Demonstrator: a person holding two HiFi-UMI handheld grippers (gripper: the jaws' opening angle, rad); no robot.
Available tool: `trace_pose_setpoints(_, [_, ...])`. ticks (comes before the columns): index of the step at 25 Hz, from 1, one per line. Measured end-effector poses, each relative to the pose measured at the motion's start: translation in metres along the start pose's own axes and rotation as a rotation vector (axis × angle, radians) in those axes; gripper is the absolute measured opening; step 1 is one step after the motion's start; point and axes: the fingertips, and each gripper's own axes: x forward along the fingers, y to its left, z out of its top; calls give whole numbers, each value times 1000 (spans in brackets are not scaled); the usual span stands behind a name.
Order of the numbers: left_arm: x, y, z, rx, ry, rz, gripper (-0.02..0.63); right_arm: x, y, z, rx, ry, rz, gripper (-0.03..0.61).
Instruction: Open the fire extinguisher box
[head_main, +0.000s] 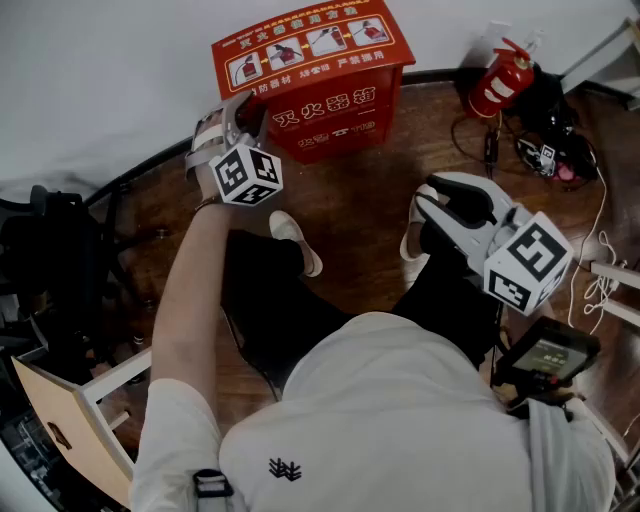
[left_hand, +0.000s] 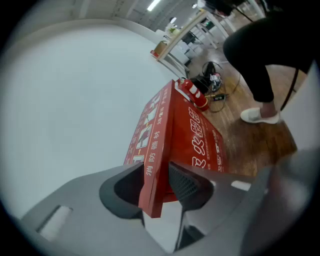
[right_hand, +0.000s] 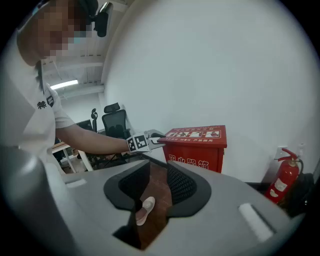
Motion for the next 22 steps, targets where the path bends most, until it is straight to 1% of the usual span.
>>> trace_pose_setpoints(3, [7,-7,4,62,3,-14,152,2,-4,2,0,5,3,109])
trace_pose_setpoints(5, [10,-7,3,84,8,7,155,3,-5,1,1,5,3,109])
trace_pose_setpoints(6, [11,-5,2,87,11,22,153,3,-5,0,2,5,3,109])
trace_pose_setpoints(8, [11,-1,1,87,15,40,130,3,-5,-1,4,5,4,108])
trace_pose_setpoints(14, [8,2,0,127,16,21,121,0,-8,-3,15,3,1,107])
trace_pose_setpoints(18, [1,9,2,118,9,16,114,0,-8,-6,13,-2,0,106])
trace_pose_setpoints(22, [-12,31,7,116,-22,14,103,1,-4,-8,10,-2,7,104])
